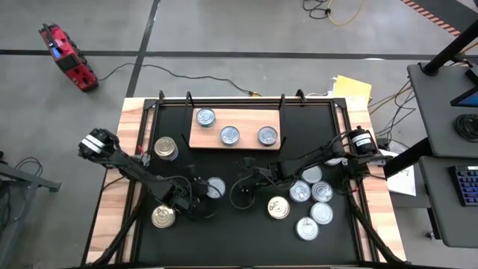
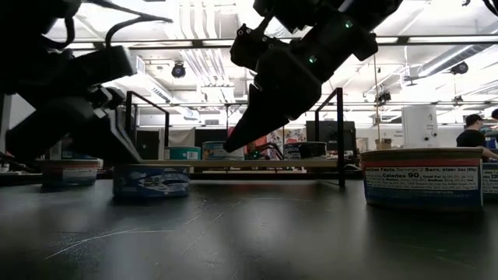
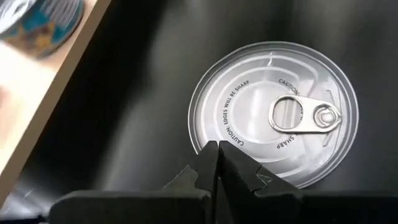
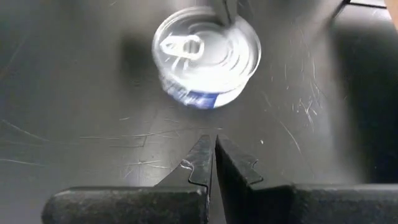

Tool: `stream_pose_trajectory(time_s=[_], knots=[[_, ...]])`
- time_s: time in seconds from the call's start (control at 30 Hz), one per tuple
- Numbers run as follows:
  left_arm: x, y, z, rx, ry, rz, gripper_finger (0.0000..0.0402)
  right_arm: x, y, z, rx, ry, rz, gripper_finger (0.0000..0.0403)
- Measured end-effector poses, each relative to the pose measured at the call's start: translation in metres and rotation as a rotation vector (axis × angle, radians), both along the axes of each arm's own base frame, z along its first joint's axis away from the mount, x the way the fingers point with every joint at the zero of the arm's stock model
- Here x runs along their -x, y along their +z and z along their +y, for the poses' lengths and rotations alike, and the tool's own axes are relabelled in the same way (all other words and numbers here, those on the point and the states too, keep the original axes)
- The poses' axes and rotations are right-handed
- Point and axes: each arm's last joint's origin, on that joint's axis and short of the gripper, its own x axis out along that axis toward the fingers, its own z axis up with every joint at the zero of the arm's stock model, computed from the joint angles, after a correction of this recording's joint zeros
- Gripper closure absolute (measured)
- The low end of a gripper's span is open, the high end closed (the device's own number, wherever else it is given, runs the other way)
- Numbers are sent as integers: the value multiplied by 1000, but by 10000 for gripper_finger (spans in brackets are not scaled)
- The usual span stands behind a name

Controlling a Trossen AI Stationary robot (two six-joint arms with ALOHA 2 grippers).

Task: Stack canned seafood by type on shelf
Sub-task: Stack the blue tuna can on top of the other blue tuna can on the shelf

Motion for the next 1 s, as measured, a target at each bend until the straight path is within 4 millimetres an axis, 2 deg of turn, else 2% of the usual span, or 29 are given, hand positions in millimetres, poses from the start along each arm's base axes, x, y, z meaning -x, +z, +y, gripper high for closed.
stream_pose_trajectory(time_s=[0.13, 0.23, 0.53, 1.0], knots=[[-9, -2, -4, -5, -28, -55, 401, 0, 0, 0, -50, -45, 1, 390], [-8, 0, -3, -8, -31, -57, 401, 0, 0, -1, -94, -88, 3, 390], [-2, 25, -2, 46, -104, -78, 401, 0, 0, -3, -114, -112, 10, 390], [12, 13, -6, 81, -109, -70, 401, -2, 2, -4, -129, -122, -14, 390]])
